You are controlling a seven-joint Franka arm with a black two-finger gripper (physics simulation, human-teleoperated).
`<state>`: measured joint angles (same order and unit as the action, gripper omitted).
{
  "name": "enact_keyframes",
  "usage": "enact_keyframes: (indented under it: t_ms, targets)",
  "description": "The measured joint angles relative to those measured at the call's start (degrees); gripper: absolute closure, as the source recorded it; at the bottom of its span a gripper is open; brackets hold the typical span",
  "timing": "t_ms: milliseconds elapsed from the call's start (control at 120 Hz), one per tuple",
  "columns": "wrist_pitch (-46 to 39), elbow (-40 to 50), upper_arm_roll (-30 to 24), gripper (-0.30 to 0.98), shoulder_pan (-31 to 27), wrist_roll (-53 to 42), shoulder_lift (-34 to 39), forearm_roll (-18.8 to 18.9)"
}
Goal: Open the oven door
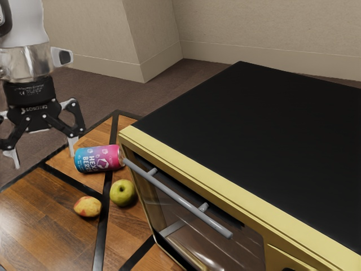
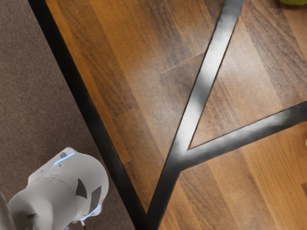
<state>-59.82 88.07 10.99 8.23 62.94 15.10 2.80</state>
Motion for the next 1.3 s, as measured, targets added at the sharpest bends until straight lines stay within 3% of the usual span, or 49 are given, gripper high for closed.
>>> enact_keyframes:
  t_ms: [167,267,308,375,425,508,625,850,1125,1300]
  targets:
    - [-6.4,-0.6,-0.2,0.00,3.6,19.4,0.7,0.0]
    - [-6.5,-1.6,-3.3,0.00,6.7,28.7,4.2,0.0]
    - [-6.8,4.3,-6.3,0.00,6.4,32.2,11.9,0.0]
    - [-10.4,21.4,-17.9,0.00,-2.2,37.2,31.8,-1.5]
    - [-13.0,28.2,-23.7,0.00,-4.8,40.6,41.1,-3.6]
    - [-18.9,37.0,-27.0,0.00,-2.0,45.7,49.1,-7.3]
    - [-24.9,42.0,-27.7,0.00,2.9,51.8,53.6,-10.8]
    - [-34.2,42.7,-28.8,0.00,6.1,60.2,54.4,-12.5]
    - [-41.6,38.2,-34.4,0.00,4.8,65.4,47.0,-12.5]
    - [-44.3,35.3,-35.1,0.00,3.8,67.5,42.2,-11.2]
